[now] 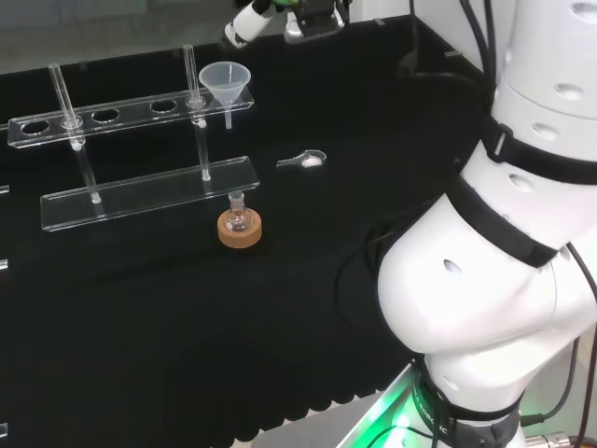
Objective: Pick up the funnel from the transparent funnel stand.
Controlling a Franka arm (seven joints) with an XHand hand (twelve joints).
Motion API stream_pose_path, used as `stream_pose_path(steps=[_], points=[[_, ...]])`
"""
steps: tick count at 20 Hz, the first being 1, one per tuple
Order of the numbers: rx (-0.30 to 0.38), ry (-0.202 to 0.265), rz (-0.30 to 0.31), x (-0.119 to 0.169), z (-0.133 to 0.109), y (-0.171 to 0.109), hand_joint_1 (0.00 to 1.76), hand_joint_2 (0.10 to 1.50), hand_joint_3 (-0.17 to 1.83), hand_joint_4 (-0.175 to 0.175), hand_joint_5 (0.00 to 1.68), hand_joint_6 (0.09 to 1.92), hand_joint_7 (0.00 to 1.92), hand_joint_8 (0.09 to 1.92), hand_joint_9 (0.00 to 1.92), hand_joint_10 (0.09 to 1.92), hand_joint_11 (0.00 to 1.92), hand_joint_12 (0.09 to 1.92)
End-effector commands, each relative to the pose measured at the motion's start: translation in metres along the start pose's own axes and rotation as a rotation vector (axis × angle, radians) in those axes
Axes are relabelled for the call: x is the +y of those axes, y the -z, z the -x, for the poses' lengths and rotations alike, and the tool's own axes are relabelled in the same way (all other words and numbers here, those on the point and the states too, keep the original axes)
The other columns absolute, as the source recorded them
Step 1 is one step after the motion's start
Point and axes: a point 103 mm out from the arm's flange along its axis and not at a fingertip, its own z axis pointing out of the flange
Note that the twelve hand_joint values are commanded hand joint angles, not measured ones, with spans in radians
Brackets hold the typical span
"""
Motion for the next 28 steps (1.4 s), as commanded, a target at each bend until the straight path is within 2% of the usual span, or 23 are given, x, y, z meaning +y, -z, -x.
stream_pose_path(steps=[1,7,11,19,23,24,25,28], points=[[-0.078,-0.011,-0.108,0.035,-0.022,-0.025,0.52,0.81,0.25,0.010,0.16,0.09,0.00,0.50,0.12,0.74,0.13,1.52],[-0.125,0.002,-0.125,0.047,-0.028,-0.032,0.54,0.79,0.25,0.011,0.15,0.09,0.00,0.47,0.11,0.76,0.17,1.53],[-0.148,-0.011,-0.132,0.053,-0.030,-0.035,0.55,0.77,0.25,0.012,0.14,0.09,0.00,0.44,0.10,0.78,0.20,1.52],[-0.155,-0.026,-0.164,0.066,-0.024,-0.044,0.59,0.74,0.25,0.015,0.11,0.09,0.00,0.38,0.08,0.82,0.25,1.52],[-0.145,-0.024,-0.179,0.074,-0.024,-0.048,0.60,0.73,0.26,0.026,0.05,0.09,0.00,0.27,0.05,0.85,0.29,1.51],[-0.149,-0.067,-0.176,0.076,-0.026,-0.049,0.60,0.72,0.26,0.028,0.04,0.09,0.00,0.26,0.04,0.86,0.31,1.51],[-0.156,-0.069,-0.173,0.077,-0.026,-0.051,0.60,0.72,0.26,0.030,0.03,0.09,0.00,0.25,0.04,0.87,0.32,1.51],[-0.157,-0.049,-0.194,0.082,-0.030,-0.055,0.60,0.72,0.26,0.032,0.02,0.09,0.00,0.27,0.05,0.89,0.35,1.51]])
